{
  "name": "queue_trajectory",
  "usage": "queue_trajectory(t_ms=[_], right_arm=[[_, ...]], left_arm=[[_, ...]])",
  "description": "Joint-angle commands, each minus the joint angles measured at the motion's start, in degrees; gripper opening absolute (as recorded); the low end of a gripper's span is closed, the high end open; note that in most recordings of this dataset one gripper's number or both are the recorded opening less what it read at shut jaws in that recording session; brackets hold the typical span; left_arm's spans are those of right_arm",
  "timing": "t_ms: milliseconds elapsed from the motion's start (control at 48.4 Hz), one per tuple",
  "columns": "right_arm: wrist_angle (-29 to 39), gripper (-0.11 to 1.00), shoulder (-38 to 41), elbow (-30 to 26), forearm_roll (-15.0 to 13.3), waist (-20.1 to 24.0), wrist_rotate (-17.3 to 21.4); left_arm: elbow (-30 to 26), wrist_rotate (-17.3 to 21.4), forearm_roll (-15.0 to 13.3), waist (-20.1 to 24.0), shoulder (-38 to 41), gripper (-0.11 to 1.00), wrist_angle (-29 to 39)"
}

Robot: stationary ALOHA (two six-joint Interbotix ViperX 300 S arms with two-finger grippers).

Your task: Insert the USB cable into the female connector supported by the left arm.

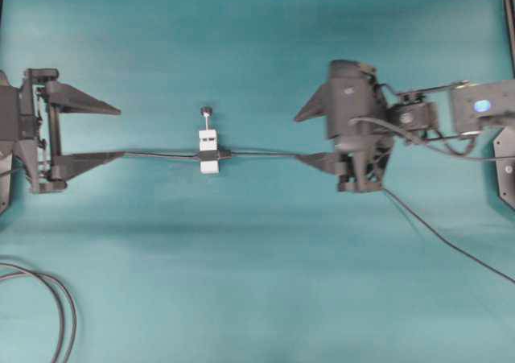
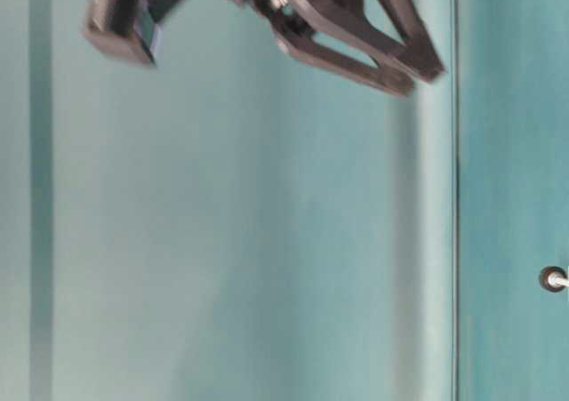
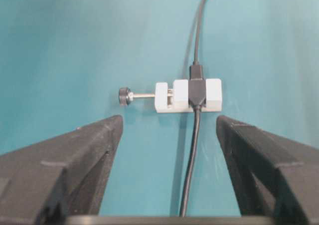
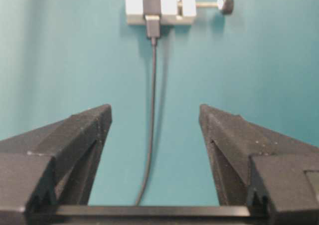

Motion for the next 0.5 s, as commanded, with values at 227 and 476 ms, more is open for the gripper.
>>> queue_trajectory(t_ms=[227, 476], right_arm=[[-15.64, 0.72, -8.35, 9.58, 0.00, -0.53, 1.23], [-24.61, 0.72, -8.35, 12.92, 0.00, -0.26, 1.41]], left_arm=[[1.58, -0.97, -0.09, -0.70, -14.68, 0.81, 2.64], [4.22, -0.97, -0.09, -0.88, -21.45, 0.81, -6.50]])
